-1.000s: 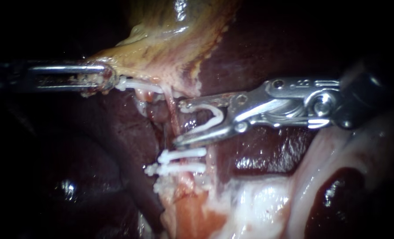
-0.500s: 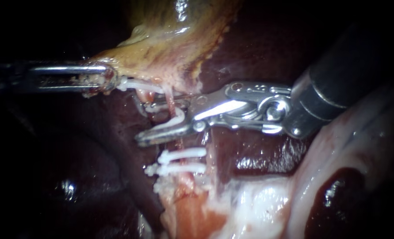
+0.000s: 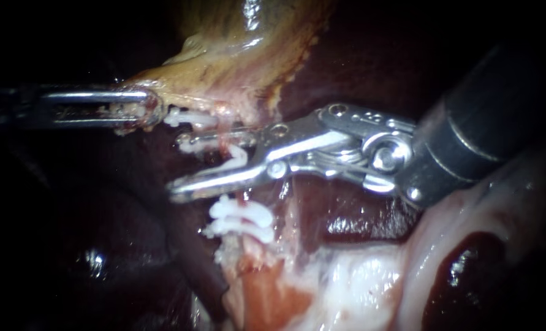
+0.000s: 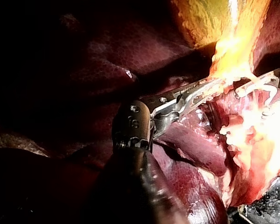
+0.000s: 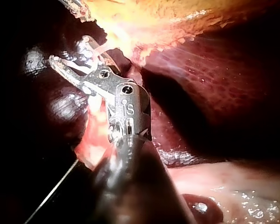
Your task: Clipping third clip right tube
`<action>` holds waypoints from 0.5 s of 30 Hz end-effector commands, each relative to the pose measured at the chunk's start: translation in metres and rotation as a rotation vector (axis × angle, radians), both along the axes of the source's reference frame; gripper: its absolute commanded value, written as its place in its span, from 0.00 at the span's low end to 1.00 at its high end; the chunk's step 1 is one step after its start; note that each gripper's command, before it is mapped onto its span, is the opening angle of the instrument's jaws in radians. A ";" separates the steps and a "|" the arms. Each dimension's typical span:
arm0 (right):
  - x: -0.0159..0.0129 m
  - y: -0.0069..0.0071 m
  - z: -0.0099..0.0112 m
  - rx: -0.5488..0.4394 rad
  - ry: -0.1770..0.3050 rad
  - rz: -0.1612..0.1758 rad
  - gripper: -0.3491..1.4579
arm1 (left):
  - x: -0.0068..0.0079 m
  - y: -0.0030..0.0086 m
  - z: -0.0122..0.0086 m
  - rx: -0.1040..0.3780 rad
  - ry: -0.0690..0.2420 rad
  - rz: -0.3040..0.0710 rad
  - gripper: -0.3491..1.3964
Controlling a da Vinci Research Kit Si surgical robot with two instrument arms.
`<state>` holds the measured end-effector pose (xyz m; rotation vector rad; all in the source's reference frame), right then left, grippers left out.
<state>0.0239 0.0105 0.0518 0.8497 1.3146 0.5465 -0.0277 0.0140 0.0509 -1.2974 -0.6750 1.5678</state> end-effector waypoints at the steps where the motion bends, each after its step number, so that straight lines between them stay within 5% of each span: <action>1: -0.0001 0.0000 0.0000 0.007 -0.002 -0.003 0.47 | 0.0000 0.0000 0.0000 0.000 -0.001 0.001 0.00; 9: -0.0003 0.0001 0.0002 0.047 -0.010 -0.006 0.45 | 0.0000 0.0001 0.0001 0.000 -0.001 0.001 0.00; 15: -0.0009 0.0000 0.0001 0.093 -0.018 -0.006 0.33 | 0.0000 0.0001 0.0001 0.000 -0.001 0.001 0.00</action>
